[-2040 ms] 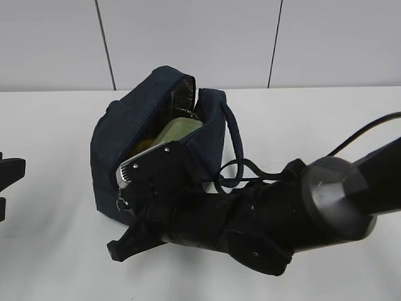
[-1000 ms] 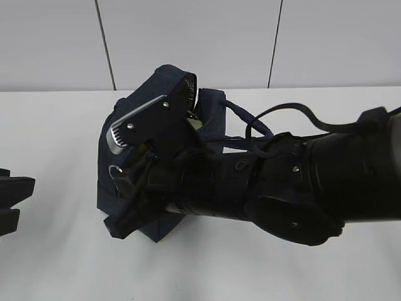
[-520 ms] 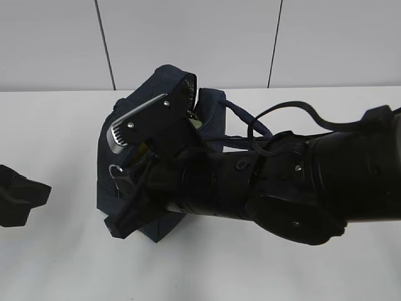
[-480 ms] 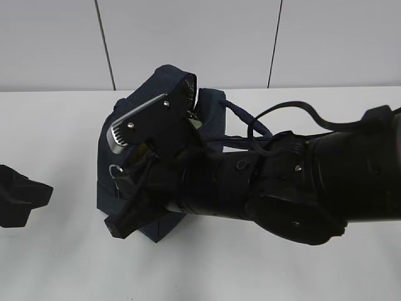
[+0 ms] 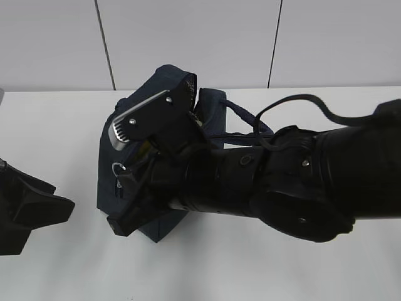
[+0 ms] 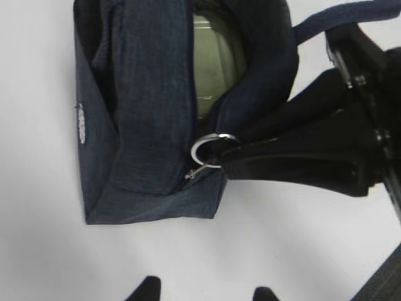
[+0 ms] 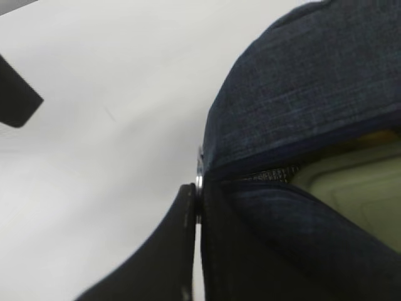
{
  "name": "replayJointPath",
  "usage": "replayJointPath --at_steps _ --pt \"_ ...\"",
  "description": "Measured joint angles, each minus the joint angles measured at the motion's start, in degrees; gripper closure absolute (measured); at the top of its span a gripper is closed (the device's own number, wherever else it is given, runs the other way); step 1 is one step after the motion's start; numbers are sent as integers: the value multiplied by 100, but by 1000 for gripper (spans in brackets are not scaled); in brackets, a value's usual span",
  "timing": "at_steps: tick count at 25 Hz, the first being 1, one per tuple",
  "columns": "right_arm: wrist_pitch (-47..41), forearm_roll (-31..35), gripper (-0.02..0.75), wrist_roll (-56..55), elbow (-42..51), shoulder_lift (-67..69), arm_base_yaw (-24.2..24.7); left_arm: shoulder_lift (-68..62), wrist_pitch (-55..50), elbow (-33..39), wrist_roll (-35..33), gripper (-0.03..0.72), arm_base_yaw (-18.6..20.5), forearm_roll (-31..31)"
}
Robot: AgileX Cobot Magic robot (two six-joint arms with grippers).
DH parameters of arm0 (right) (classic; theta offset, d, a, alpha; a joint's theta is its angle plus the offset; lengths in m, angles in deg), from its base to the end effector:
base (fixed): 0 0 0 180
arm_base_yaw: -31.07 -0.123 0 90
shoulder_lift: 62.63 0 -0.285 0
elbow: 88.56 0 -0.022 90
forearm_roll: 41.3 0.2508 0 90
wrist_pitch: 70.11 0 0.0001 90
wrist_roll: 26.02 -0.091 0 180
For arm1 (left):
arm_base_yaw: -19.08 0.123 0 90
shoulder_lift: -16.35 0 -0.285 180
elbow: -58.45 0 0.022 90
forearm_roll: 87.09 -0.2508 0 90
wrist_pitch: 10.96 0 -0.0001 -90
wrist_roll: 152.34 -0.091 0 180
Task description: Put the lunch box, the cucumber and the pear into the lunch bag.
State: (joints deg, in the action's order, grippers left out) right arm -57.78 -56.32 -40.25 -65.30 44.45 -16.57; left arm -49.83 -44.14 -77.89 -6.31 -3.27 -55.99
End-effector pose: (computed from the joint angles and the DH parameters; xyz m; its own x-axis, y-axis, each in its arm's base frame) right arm 0.2449 0.2760 0.2065 -0.3145 -0.3568 -0.8797 -0.7731 0.6340 0.0193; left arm 0.1616 -0.0943 0.2533 -0.6264 0.3872 -0.6765 0.6192 0.7744 -0.1301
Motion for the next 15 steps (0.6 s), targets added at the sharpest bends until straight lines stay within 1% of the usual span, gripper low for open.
replayJointPath --at_steps 4,7,9,11,13,15 --pt "-12 0 738 0 10 -91 0 -28 -105 -174 -212 421 0 56" --pt "-49 0 738 0 -1 -119 0 -145 -6 -337 -264 447 0 -184" --pt "-105 -10 738 0 -47 -119 0 -322 136 -384 -294 451 0 -351" --pt "-153 -10 738 0 -102 -119 0 -547 261 -391 -308 445 0 -374" --pt "-323 -10 738 0 -193 -119 0 -786 287 -391 -352 433 0 -235" --pt "-448 -10 738 0 -259 -119 0 -1011 301 -391 -667 428 93 154"
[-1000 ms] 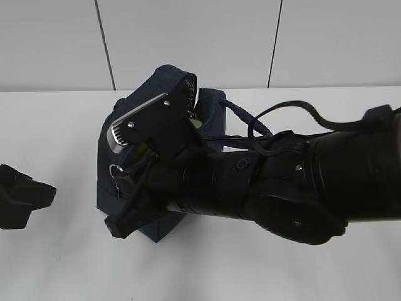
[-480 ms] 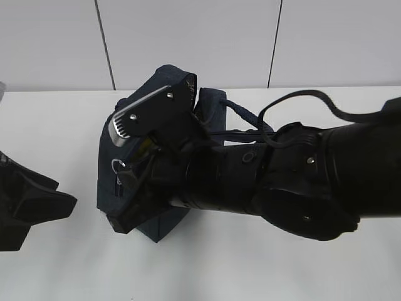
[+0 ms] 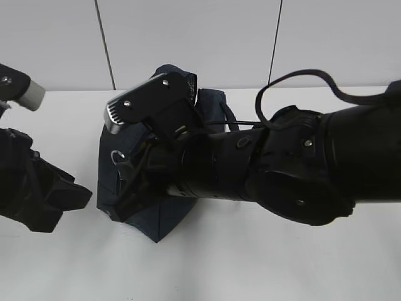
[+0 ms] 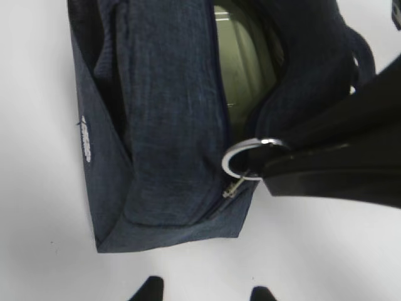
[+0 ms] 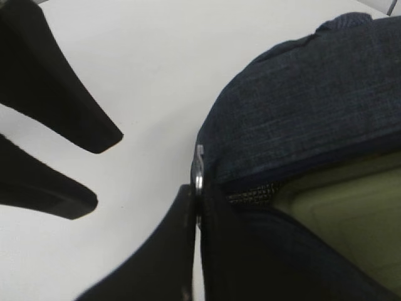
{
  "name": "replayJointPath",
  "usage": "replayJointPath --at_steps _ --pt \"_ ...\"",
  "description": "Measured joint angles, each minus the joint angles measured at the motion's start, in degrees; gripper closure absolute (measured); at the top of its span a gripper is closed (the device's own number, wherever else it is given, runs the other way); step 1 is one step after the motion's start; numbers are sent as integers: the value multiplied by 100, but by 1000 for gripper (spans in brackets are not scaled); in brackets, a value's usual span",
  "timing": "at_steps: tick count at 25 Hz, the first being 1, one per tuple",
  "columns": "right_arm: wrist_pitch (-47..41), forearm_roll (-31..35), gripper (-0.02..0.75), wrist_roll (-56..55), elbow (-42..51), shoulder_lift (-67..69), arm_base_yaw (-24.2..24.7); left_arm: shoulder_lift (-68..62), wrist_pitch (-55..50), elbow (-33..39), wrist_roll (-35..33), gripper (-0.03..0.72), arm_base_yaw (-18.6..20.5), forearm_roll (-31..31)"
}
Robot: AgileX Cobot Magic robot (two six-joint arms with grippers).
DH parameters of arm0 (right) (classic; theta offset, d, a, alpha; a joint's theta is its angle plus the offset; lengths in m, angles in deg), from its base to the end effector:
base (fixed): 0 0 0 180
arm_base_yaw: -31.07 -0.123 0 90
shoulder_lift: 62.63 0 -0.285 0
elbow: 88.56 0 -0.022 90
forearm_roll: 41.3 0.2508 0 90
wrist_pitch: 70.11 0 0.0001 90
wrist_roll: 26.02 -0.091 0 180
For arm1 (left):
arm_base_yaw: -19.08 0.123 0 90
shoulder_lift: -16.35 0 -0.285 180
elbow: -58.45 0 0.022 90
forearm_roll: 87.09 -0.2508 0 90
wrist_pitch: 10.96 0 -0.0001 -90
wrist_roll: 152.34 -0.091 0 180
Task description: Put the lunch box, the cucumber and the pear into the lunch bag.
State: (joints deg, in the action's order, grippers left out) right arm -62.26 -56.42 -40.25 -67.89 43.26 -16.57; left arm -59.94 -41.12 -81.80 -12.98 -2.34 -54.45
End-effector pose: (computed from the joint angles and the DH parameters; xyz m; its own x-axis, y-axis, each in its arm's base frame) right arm 0.2483 0.2771 0.2212 -0.3164 -0.3665 -0.8750 -0.7637 0.6456 0.0057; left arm 0.1969 -0.1038 0.2404 -0.6172 0.4511 -0.6447 0.6445 0.7598 -0.0853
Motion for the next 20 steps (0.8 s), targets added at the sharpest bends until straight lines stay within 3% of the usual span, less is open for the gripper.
replayJointPath --at_steps 3,6,10,20 --pt "-114 0 738 0 -44 0 0 -197 -128 0 -841 428 423 1032" --pt "-137 0 738 0 -44 -4 0 -342 -693 0 -2025 428 1225 2311" --pt "-149 0 738 0 -44 -4 0 -400 -1055 -20 -3229 426 1995 3156" --pt "-304 0 738 0 -236 -4 0 -824 -1201 -36 -4951 426 1862 3913"
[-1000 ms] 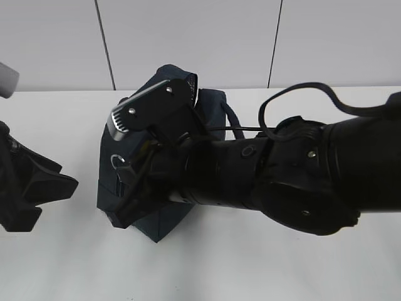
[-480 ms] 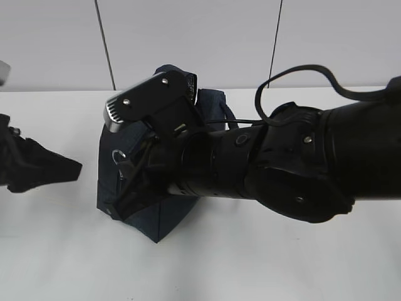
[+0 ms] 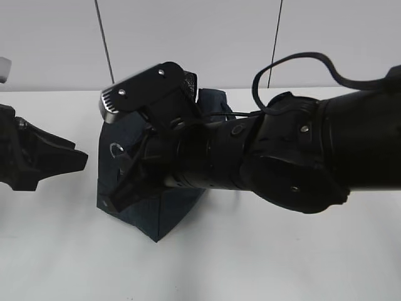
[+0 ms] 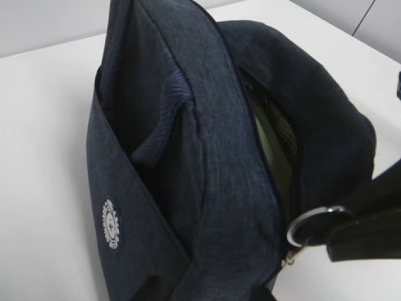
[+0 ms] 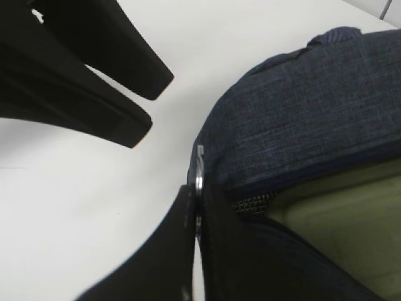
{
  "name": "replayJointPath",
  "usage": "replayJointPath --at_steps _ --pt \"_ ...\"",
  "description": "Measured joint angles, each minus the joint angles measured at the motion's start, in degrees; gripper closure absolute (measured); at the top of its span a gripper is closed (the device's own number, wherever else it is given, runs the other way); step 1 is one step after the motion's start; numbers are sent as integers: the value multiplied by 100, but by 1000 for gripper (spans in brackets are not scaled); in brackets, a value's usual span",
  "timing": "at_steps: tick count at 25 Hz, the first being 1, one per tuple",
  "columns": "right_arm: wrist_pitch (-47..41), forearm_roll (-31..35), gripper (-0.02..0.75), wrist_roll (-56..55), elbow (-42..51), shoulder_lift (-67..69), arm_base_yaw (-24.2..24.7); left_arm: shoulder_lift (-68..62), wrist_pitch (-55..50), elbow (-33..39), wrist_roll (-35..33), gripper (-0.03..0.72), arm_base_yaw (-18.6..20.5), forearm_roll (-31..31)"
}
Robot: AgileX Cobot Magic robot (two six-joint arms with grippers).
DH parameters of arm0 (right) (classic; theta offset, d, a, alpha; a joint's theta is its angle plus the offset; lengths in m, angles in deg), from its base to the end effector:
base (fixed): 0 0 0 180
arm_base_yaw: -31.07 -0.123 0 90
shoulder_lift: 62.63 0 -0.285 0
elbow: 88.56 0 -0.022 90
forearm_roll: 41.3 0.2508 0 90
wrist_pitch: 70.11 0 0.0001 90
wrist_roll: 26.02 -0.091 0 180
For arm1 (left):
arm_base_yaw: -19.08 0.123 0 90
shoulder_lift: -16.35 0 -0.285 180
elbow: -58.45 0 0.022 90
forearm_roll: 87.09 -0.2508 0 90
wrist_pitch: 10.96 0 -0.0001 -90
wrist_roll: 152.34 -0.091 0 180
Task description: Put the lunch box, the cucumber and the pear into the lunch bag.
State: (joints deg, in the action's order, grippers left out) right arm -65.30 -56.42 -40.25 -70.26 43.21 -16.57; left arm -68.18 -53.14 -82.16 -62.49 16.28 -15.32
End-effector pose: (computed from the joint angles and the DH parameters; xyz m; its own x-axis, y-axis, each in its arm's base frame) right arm 0.2525 0.2798 0.2298 -0.3207 -0.3734 -0.8705 -0.7564 0.6542 -0.0020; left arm 0.2353 -0.0697 0.2315 -0.5122 0.3401 -0.7886 0.7215 0.6686 -0.1803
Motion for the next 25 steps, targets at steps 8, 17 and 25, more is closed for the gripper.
replayJointPath --at_steps 8,17,25 --pt "-37 0 738 0 -2 0 0 -449 -27 0 -1364 423 -24 712" --pt "-37 0 738 0 -2 0 0 -977 -377 -2 -2558 419 -24 1351" --pt "-61 0 738 0 -11 0 0 -1228 -548 -12 -2655 421 -24 1650"
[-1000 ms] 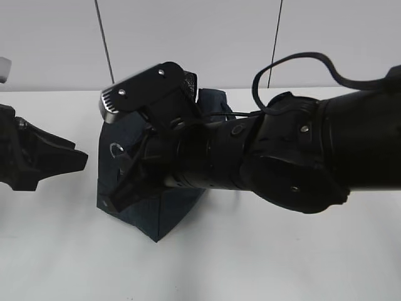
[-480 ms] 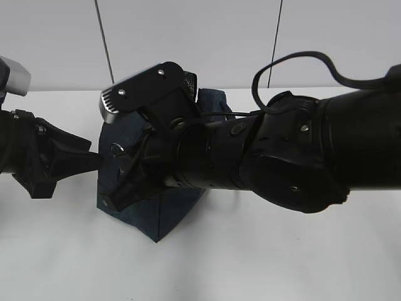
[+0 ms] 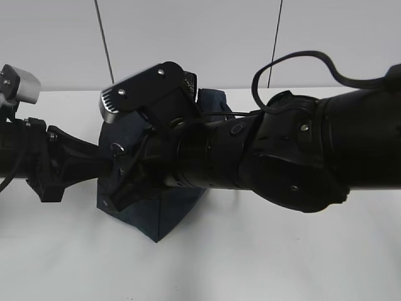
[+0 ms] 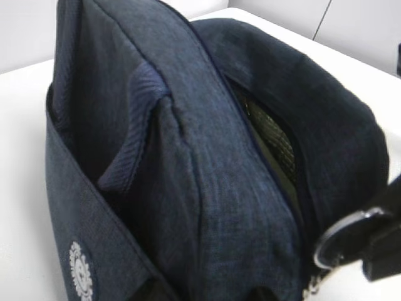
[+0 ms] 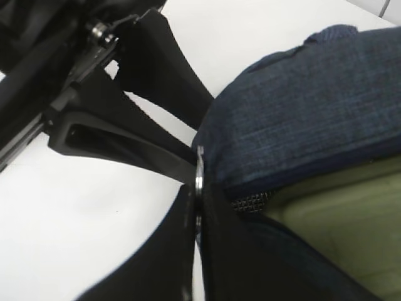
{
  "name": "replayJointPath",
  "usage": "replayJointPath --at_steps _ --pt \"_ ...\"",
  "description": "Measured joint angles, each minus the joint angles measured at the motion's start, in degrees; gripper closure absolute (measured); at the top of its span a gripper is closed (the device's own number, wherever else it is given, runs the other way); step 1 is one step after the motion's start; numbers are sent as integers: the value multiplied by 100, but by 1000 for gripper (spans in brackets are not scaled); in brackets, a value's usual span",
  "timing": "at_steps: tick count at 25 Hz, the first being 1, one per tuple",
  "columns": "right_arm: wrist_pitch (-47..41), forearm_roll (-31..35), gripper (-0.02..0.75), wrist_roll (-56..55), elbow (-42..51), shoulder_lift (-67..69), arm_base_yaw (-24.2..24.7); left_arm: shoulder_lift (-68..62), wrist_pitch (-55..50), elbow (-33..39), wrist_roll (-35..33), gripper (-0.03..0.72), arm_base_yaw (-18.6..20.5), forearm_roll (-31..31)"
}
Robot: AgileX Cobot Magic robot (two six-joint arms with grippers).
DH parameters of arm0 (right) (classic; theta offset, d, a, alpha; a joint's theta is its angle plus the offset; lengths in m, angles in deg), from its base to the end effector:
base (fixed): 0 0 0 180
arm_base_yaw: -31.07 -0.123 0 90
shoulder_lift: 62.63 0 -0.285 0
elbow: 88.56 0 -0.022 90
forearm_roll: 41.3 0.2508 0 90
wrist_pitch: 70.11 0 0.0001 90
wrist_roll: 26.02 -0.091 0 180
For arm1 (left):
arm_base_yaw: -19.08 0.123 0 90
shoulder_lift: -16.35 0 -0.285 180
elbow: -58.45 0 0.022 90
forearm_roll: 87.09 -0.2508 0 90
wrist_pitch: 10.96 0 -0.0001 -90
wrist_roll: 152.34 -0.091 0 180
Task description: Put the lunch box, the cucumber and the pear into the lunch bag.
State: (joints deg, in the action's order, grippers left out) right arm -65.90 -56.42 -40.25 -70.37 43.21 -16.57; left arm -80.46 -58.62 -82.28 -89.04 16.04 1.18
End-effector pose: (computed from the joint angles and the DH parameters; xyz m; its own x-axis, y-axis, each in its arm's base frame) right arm 0.2526 0.2795 0.2295 -0.3254 -0.3789 -0.8664 -0.7549 0.6558 -0.0033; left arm 0.2607 -0.0812 0.1951 -0.3882 0.3505 -0.8523 0.8247 0.5449 -0.1515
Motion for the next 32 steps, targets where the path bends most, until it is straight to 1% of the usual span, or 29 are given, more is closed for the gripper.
replayJointPath --at_steps 1,3,5,7,9,15,32 --pt "0 0 738 0 0 0 0 0 -14 0 0 426 0 60" --pt "0 0 738 0 0 0 0 -2 -27 -11 0 467 0 90" --pt "0 0 738 0 0 0 0 -12 -66 -11 0 537 0 102" --pt "0 0 738 0 0 0 0 -18 -72 -11 0 627 -4 109" --pt "0 0 738 0 0 0 0 -22 -72 -11 -4 659 -4 121" --pt "0 0 738 0 0 0 0 -43 -83 -11 -4 674 -4 125" --pt "0 56 738 2 0 0 0 -49 -98 -11 -4 675 -6 132"
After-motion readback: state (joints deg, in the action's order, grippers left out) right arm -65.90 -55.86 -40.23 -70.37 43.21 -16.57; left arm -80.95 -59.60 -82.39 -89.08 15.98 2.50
